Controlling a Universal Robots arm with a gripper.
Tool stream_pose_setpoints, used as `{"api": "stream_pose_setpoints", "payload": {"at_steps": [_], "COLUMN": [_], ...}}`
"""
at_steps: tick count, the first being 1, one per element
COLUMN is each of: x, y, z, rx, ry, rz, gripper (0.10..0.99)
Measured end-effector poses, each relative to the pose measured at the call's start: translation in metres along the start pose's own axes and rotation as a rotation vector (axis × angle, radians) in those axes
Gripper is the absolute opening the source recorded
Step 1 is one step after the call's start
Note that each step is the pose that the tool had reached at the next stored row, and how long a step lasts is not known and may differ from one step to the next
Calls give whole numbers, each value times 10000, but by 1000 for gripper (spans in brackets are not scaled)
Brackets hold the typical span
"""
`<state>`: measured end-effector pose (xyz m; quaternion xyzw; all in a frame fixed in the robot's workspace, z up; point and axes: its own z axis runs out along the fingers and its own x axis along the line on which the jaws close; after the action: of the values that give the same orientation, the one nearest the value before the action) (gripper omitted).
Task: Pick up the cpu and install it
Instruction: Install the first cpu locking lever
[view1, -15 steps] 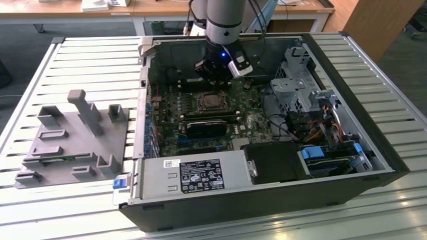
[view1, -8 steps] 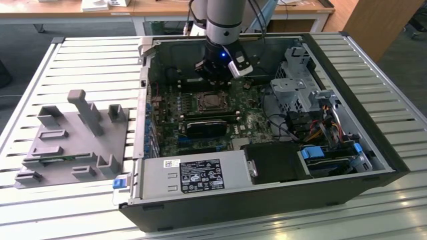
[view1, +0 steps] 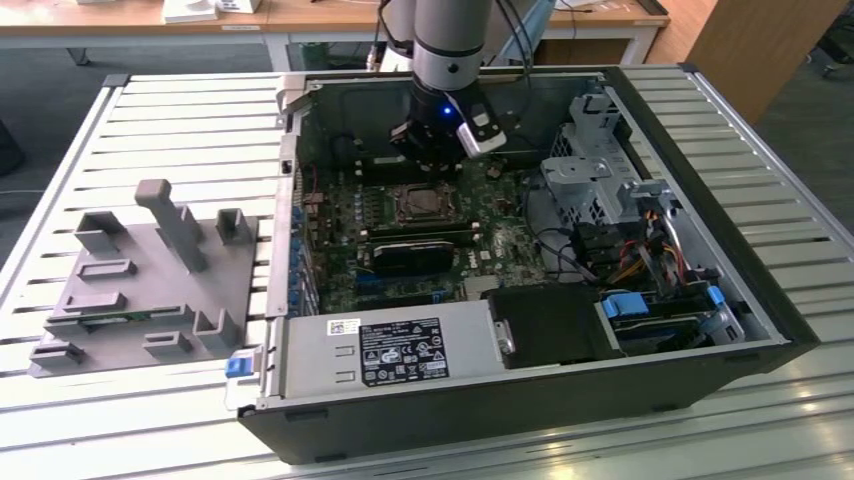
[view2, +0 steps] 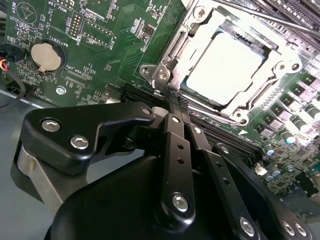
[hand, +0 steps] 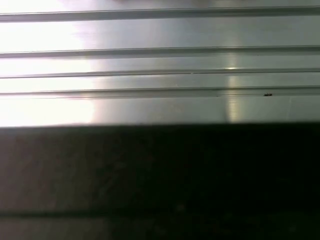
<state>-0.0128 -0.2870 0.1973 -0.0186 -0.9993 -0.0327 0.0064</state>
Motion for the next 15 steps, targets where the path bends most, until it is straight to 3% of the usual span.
{"api": "stream_pose_setpoints", "payload": {"at_steps": [15], "x": [-1], "y": [3], "z": [-32], "rx": [1], "ry": [-2], "rz": [-2], "gripper": [106]}}
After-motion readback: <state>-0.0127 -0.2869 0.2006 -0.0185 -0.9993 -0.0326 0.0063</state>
